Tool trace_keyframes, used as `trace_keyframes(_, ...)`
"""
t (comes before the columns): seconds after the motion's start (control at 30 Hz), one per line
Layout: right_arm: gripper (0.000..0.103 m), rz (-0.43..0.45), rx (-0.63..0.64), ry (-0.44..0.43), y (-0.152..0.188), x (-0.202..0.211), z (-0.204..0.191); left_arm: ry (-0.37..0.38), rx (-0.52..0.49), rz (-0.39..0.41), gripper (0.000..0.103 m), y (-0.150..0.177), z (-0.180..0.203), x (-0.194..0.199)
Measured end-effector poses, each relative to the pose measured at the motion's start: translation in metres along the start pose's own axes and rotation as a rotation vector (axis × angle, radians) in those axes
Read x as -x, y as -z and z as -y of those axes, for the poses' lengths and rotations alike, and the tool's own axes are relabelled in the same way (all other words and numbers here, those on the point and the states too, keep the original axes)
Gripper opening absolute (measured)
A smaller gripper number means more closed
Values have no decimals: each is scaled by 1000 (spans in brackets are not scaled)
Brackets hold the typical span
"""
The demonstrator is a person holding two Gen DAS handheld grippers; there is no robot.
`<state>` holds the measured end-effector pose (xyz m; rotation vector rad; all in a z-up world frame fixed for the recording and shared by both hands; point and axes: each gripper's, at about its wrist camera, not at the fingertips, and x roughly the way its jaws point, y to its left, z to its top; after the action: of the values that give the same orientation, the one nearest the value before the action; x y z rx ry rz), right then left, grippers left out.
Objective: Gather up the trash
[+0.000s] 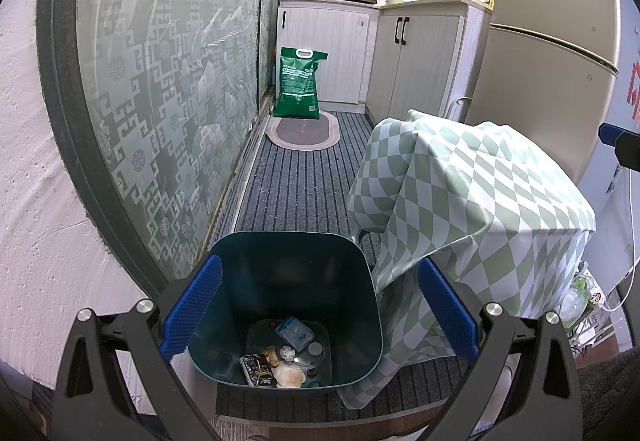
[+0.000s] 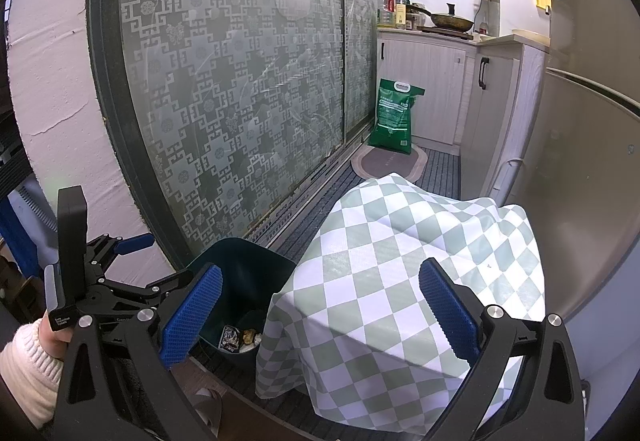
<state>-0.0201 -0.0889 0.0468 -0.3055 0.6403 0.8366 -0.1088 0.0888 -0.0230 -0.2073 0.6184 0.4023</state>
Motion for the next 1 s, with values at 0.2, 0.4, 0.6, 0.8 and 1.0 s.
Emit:
trace_keyframes(0.2, 100, 0, -1, 0, 0, 0, 0, 0, 0, 0, 100, 0, 0, 0)
trace_keyframes(0.4, 100, -1, 0, 0, 0, 0, 1, 0, 0, 0, 100, 0, 0, 0)
trace_keyframes(0.6, 100, 0, -1, 0, -1, 0, 0, 0, -2, -1, 100, 0, 1, 0)
trace_keyframes(0.8, 100, -1, 0, 0, -1, 0, 0, 0, -1, -1, 100, 0, 2, 0)
trace_keyframes(1.0, 100, -8, 1, -1, 1, -1, 0, 1, 0, -1, 100, 0, 1, 0)
